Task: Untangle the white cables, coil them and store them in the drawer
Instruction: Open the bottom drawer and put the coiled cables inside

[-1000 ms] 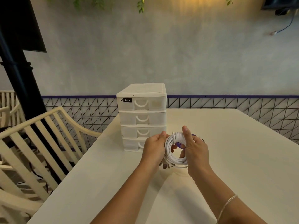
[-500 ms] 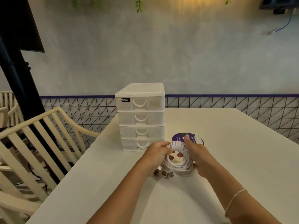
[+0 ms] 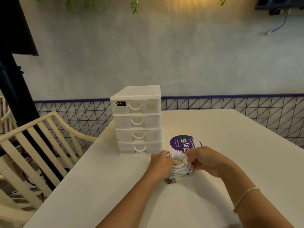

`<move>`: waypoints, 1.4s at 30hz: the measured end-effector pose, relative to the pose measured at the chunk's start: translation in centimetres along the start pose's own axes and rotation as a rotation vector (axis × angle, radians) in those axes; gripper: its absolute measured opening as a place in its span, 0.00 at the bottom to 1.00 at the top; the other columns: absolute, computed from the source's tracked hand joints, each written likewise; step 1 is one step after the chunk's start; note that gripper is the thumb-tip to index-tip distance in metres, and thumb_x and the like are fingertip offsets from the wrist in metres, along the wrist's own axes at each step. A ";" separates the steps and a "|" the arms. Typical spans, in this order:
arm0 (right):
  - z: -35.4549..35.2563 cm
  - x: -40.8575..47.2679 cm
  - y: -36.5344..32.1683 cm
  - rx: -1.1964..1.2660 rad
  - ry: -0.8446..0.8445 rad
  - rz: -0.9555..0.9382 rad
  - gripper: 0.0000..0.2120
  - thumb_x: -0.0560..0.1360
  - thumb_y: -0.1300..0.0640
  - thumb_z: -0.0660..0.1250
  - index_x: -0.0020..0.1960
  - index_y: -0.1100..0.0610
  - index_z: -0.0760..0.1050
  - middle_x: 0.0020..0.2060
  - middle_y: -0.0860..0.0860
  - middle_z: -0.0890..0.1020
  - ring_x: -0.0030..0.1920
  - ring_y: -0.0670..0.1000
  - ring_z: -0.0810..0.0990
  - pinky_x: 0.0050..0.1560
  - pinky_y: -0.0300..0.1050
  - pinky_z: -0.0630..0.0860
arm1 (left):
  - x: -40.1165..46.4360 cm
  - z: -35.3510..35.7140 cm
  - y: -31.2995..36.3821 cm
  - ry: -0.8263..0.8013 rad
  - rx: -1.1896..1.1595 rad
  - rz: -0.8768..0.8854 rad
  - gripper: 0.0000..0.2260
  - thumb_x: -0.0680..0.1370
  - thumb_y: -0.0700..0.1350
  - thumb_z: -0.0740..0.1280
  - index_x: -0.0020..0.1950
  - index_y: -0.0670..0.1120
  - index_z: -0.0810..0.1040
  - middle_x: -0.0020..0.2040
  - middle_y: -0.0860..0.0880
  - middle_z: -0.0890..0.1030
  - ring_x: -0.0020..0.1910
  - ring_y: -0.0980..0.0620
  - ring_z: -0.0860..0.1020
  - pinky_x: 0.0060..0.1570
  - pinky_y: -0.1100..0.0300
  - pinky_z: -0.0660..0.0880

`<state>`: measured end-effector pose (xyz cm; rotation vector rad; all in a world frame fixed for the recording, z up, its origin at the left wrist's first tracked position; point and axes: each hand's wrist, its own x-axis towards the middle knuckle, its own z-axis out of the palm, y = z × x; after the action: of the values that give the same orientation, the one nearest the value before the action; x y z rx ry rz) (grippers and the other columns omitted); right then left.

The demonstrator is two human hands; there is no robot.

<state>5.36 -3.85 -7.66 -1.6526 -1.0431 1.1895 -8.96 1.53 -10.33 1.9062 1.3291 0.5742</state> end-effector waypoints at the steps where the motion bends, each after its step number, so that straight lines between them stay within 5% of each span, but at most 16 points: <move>1: -0.2 -0.1 0.1 -0.032 -0.018 -0.015 0.10 0.70 0.73 0.61 0.51 0.72 0.74 0.44 0.60 0.76 0.43 0.55 0.75 0.42 0.46 0.75 | 0.0 0.0 0.1 0.011 0.046 -0.004 0.17 0.80 0.43 0.50 0.63 0.47 0.73 0.61 0.42 0.70 0.60 0.42 0.72 0.60 0.54 0.72; 5: -0.9 -0.4 0.5 -0.181 -0.137 -0.065 0.24 0.64 0.70 0.72 0.57 0.75 0.70 0.51 0.68 0.76 0.49 0.55 0.74 0.54 0.49 0.73 | -0.2 -0.1 0.2 0.031 0.243 0.012 0.19 0.81 0.42 0.47 0.67 0.46 0.70 0.65 0.44 0.70 0.66 0.44 0.64 0.64 0.54 0.63; 10: -0.4 0.0 0.7 -0.276 -0.101 -0.095 0.17 0.64 0.67 0.75 0.52 0.67 0.78 0.45 0.57 0.79 0.46 0.53 0.75 0.49 0.43 0.74 | 0.7 0.2 -0.6 0.045 0.345 0.021 0.17 0.81 0.45 0.47 0.59 0.46 0.74 0.64 0.47 0.73 0.63 0.43 0.63 0.61 0.51 0.62; 14: 0.1 -0.2 0.6 -0.325 -0.073 -0.106 0.11 0.63 0.66 0.76 0.44 0.61 0.80 0.45 0.58 0.81 0.46 0.54 0.75 0.50 0.46 0.75 | 0.6 0.2 -0.9 0.092 0.411 0.041 0.19 0.83 0.49 0.45 0.62 0.46 0.73 0.64 0.46 0.73 0.63 0.43 0.64 0.62 0.50 0.62; 19: 0.1 -0.7 0.0 -0.321 -0.066 -0.066 0.19 0.61 0.65 0.77 0.50 0.66 0.79 0.47 0.59 0.80 0.50 0.56 0.75 0.52 0.49 0.74 | 0.1 0.2 -0.4 0.190 0.427 0.083 0.23 0.83 0.52 0.47 0.55 0.41 0.78 0.58 0.43 0.78 0.60 0.43 0.70 0.60 0.51 0.64; 23: -0.3 -0.6 -0.8 -0.287 0.008 -0.015 0.32 0.64 0.70 0.74 0.66 0.61 0.71 0.60 0.58 0.76 0.61 0.57 0.71 0.67 0.53 0.68 | -0.1 -0.3 -0.1 0.197 0.384 0.096 0.23 0.82 0.54 0.48 0.53 0.41 0.77 0.55 0.42 0.80 0.56 0.43 0.75 0.56 0.53 0.68; 28: 0.5 -0.9 -3.0 -0.344 0.115 -0.090 0.29 0.66 0.66 0.74 0.65 0.58 0.72 0.60 0.56 0.75 0.59 0.56 0.72 0.57 0.50 0.73 | -0.2 -2.1 0.6 0.204 0.352 0.133 0.20 0.82 0.54 0.52 0.56 0.43 0.77 0.54 0.44 0.81 0.55 0.44 0.76 0.55 0.53 0.71; 30: 1.4 -0.9 -4.1 -0.416 0.217 -0.175 0.25 0.69 0.64 0.72 0.65 0.58 0.73 0.59 0.55 0.76 0.57 0.53 0.72 0.53 0.46 0.74 | -0.6 -3.5 0.9 0.254 0.336 0.183 0.16 0.82 0.51 0.55 0.54 0.44 0.79 0.52 0.45 0.81 0.54 0.44 0.77 0.52 0.55 0.71; 35: 5.6 -0.3 -6.4 -0.776 0.242 -0.335 0.18 0.74 0.56 0.67 0.64 0.55 0.75 0.61 0.51 0.78 0.61 0.51 0.75 0.61 0.41 0.69 | -1.3 -8.3 2.0 0.489 0.236 0.339 0.12 0.80 0.47 0.58 0.52 0.45 0.80 0.49 0.46 0.81 0.51 0.47 0.76 0.51 0.54 0.74; 42: 12.7 2.2 -5.9 -1.221 0.228 -0.383 0.17 0.77 0.56 0.60 0.65 0.55 0.71 0.61 0.54 0.76 0.61 0.57 0.74 0.60 0.47 0.68 | -0.3 -14.6 3.3 0.750 0.478 0.556 0.19 0.78 0.46 0.62 0.69 0.47 0.69 0.69 0.46 0.69 0.67 0.46 0.64 0.67 0.54 0.61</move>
<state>-7.34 1.94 -5.36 -2.1932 -2.0065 -0.0083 -17.43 5.16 1.43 2.6231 1.4492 1.4668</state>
